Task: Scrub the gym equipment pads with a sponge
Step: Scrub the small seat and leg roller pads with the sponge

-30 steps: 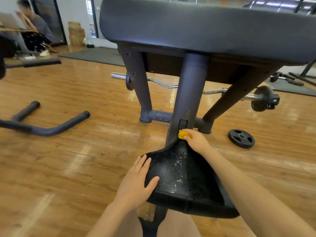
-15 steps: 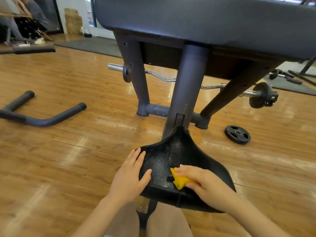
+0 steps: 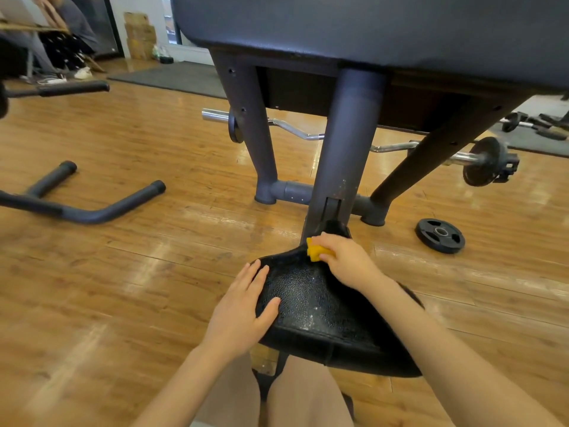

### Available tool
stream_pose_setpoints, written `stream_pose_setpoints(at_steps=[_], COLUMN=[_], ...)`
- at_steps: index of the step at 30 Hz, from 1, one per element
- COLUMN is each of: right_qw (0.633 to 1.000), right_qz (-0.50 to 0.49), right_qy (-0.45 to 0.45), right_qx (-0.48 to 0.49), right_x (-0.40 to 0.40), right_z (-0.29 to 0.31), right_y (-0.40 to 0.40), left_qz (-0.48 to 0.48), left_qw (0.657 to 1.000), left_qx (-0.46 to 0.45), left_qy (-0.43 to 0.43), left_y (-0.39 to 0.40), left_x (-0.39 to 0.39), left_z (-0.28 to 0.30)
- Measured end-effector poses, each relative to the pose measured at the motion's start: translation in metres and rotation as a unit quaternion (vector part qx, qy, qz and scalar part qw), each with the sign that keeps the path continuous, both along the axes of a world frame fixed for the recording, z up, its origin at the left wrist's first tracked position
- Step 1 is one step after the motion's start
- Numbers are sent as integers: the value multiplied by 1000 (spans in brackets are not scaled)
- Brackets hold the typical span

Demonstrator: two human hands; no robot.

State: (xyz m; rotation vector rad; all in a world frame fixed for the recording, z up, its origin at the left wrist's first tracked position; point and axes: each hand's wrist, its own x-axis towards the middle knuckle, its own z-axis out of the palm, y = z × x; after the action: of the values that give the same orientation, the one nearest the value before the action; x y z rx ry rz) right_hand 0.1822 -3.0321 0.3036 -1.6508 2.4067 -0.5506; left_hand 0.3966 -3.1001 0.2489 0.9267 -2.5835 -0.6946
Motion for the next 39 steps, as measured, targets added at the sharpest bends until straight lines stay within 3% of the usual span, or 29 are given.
stream_pose_setpoints(at_steps=[5, 9, 13, 16, 23, 31, 34, 37, 39], right_qw=[994, 979, 972, 988, 997, 988, 973, 967, 975], right_qz=[108, 187, 134, 50, 2, 152, 209, 190, 158], right_qy=[-8, -81, -191, -134, 31, -21, -98, -167, -158], right_qx=[-5, 14, -6, -54, 73, 11, 13, 25, 8], right_x=[39, 39, 16, -2, 8, 48, 31, 15, 11], right_z=[-6, 3, 27, 29, -4, -2, 3, 15, 22], right_y=[63, 98, 73, 23, -34, 61, 89, 85, 62], left_qz=[1, -2, -3, -1, 7, 13, 9, 6, 5], left_qw=[1000, 1000, 1000, 1000, 1000, 1000, 1000, 1000, 1000], left_qx=[-2, 2, 4, 0, -4, 4, 3, 0, 5], left_qy=[-3, 7, 12, 13, 29, 24, 25, 30, 30], left_y=[1, 0, 1, 1, 1, 2, 1, 1, 2], left_x=[0, 0, 1, 1, 0, 0, 0, 0, 1], left_z=[1, 0, 1, 0, -1, 0, 0, 0, 1])
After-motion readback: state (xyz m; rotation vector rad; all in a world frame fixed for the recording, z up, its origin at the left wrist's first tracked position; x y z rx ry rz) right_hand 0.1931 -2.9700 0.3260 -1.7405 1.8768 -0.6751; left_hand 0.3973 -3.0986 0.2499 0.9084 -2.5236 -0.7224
